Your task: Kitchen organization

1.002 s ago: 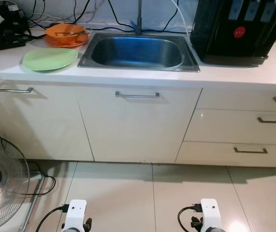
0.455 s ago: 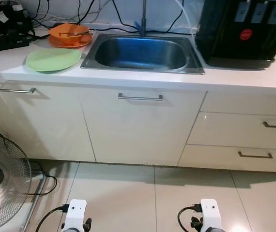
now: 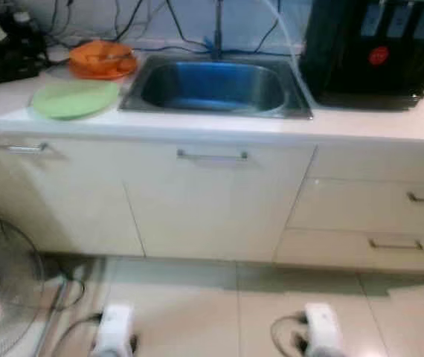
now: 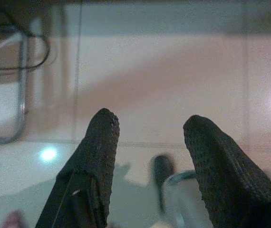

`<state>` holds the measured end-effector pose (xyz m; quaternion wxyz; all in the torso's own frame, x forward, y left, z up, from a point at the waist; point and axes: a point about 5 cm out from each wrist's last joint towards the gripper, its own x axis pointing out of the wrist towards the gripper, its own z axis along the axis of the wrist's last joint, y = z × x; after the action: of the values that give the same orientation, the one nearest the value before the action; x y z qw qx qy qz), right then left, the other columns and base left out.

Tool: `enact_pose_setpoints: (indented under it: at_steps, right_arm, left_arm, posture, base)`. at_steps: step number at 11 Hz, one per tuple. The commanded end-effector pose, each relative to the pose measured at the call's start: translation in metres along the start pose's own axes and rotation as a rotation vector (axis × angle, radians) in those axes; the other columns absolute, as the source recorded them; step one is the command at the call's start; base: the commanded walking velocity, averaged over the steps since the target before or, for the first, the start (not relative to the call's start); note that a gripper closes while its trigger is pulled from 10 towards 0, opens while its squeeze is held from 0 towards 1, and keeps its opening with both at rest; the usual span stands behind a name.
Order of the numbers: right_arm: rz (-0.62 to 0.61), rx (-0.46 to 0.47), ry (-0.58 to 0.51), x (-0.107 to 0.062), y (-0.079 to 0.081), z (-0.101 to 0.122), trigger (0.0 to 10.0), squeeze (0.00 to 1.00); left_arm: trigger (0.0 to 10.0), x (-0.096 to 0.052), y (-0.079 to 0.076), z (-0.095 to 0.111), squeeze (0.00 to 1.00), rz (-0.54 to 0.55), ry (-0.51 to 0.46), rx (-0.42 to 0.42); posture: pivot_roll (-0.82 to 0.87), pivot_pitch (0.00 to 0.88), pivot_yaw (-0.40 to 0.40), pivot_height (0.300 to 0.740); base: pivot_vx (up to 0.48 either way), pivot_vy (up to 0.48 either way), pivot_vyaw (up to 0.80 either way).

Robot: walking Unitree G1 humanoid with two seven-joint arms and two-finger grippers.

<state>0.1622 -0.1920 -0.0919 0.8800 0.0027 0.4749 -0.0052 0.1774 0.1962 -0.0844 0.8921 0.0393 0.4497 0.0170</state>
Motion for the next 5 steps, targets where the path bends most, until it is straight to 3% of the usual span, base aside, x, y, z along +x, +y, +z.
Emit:
enact_pose_setpoints:
  at_steps: [1, 5]
  right_arm:
    - [0.023, -0.002, -0.031, 0.003, 0.0084, 0.0124, 10.0, 0.0]
    - [0.023, -0.002, -0.031, 0.0031, 0.0082, 0.0128, 10.0, 0.0]
  left_arm:
    - [10.0, -0.0025, 0.0128, -0.0079, 0.0, 0.037, 0.026, 0.007]
    - [10.0, -0.0025, 0.0128, -0.0081, 0.0, 0.037, 0.027, 0.005]
  posture:
    - [0.17, 0.027, -0.015, 0.74]
    - [0.17, 0.028, -0.016, 0.74]
  base:
    - [0.48, 0.0, 0.0]
    - [0.48, 0.0, 0.0]
